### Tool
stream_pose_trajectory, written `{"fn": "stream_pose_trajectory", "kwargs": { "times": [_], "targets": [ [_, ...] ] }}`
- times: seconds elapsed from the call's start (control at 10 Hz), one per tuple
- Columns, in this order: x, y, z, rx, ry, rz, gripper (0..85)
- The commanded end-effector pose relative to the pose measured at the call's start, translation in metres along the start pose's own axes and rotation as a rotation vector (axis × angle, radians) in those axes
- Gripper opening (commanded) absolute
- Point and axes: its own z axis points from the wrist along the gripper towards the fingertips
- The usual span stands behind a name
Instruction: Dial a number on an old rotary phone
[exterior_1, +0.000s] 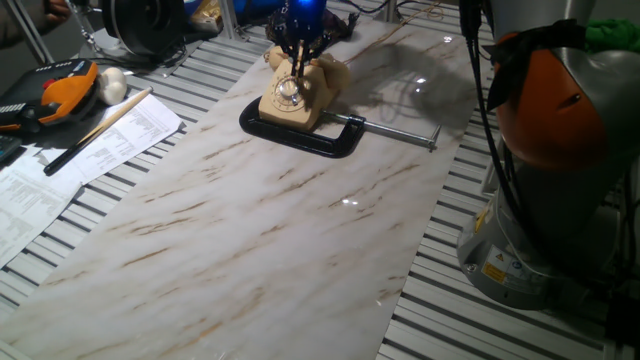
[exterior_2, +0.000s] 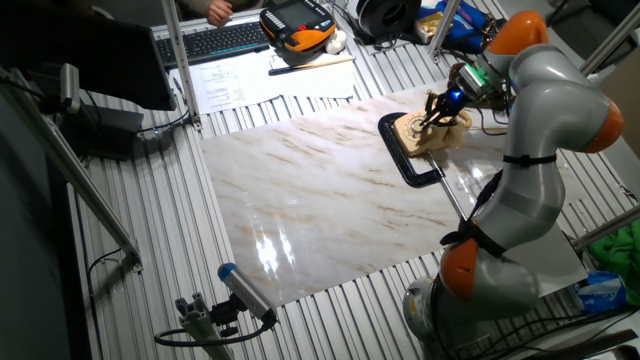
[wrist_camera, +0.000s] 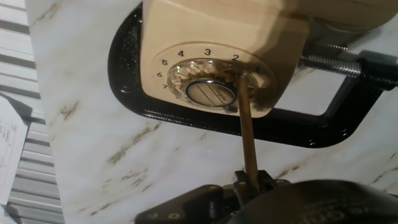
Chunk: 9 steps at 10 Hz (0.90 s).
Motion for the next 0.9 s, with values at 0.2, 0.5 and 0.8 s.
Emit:
{"fn": "stream_pose_trajectory", "kwargs": {
  "times": [0.2, 0.5, 0.8],
  "targets": [
    [0.0014, -0.0001, 0.0026, -0.032, 0.015, -0.013, 0.0],
    [0.0021, -0.0004, 0.0047, -0.05, 0.031, -0.028, 0.0],
    [0.0008, -0.0002, 0.0017, -0.05, 0.047, -0.03, 0.0]
  ]
}}
